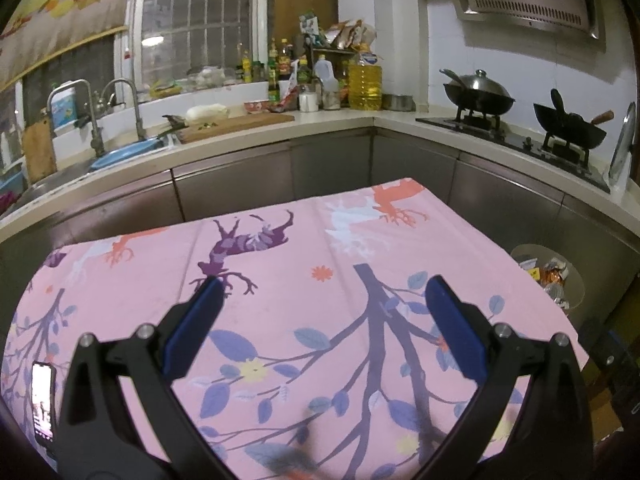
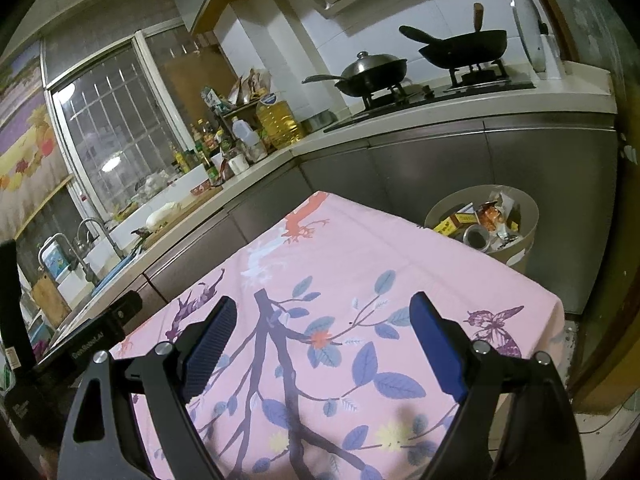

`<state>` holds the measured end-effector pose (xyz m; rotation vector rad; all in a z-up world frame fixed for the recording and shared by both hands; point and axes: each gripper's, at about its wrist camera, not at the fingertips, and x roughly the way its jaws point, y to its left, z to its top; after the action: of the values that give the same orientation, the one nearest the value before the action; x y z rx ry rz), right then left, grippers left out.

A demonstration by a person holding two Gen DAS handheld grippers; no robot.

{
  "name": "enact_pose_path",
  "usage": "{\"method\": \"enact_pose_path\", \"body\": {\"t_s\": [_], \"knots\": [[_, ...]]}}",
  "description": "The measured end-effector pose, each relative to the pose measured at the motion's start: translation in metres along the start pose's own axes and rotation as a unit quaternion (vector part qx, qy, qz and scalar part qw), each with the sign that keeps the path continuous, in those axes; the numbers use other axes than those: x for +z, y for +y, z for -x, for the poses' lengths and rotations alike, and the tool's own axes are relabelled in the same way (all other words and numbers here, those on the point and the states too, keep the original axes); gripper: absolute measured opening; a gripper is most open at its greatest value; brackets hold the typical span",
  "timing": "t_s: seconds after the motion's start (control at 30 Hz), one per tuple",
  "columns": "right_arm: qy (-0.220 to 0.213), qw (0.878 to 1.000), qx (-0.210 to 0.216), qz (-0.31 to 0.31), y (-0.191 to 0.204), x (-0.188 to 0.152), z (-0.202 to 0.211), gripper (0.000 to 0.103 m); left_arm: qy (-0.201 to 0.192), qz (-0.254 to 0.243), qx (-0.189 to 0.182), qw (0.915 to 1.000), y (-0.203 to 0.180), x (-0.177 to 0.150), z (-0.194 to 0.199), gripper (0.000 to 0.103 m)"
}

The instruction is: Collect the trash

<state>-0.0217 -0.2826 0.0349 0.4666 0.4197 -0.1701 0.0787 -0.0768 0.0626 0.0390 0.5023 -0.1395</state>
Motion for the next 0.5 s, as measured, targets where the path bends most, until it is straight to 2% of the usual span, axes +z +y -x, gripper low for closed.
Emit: {"method": "enact_pose_path", "body": {"t_s": [0.3, 0.5], "knots": [[-0.014, 1.000, -0.025, -0.010, -0.0037, -0.0049, 0.0064, 0.090, -0.002, -0.017, 0.003, 0.9998, -0.0058, -0.0003, 0.0028, 0.097], [-0.012, 0.999, -0.032, -0.012, -0.0070, -0.0051, 0.0059, 0.092, -0.004, -0.014, -0.015, 0.9998, -0.0053, -0.0004, 0.0050, 0.097]]}}
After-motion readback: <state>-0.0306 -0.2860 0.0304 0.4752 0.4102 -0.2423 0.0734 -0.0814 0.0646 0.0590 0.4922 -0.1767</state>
